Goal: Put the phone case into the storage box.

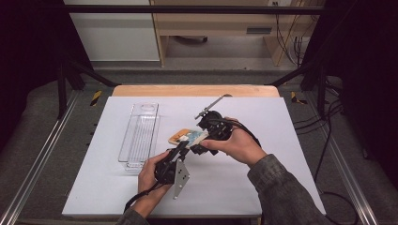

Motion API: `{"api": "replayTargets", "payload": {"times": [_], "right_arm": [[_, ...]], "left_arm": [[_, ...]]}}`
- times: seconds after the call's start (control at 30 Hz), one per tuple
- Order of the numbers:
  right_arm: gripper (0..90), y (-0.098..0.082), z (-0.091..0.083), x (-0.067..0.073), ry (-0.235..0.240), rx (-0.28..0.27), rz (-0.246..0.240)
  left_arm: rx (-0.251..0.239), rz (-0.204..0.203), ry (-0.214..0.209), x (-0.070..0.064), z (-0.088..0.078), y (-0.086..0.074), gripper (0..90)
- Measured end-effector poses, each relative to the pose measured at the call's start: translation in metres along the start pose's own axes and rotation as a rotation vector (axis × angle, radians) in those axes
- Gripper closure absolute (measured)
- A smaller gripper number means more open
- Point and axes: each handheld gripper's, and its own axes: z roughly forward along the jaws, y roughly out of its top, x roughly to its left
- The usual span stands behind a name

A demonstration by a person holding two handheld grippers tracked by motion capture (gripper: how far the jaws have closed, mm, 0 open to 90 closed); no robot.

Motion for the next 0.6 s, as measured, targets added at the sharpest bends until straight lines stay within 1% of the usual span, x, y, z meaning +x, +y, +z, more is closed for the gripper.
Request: {"api": "replayTargets", "payload": {"times": [0.1,0.23,0.4,0.6], "right_arm": [[10.0,-0.0005,-0.0005,-0.0008,-0.004,0.000,-0.007],[9.9,-0.0020,-0.0004,-0.0025,-0.004,-0.006,0.002],[9.8,-0.0037,0.0012,-0.0028,-0.009,-0.004,-0.001],[9.5,-0.0047,-0.0002,-0.0024,-0.016,-0.023,-0.004]], "left_arm": [[-0.001,-0.004,-0.010,-0.0009,0.0007,0.0012,79.4],[0.000,-0.015,-0.027,-0.0013,0.0025,0.0014,79.6],[0.002,-0.024,-0.048,-0.0021,0.0034,0.0009,79.6],[-0.002,-0.049,-0.062,-0.0013,0.0046,0.0005,79.6]]}}
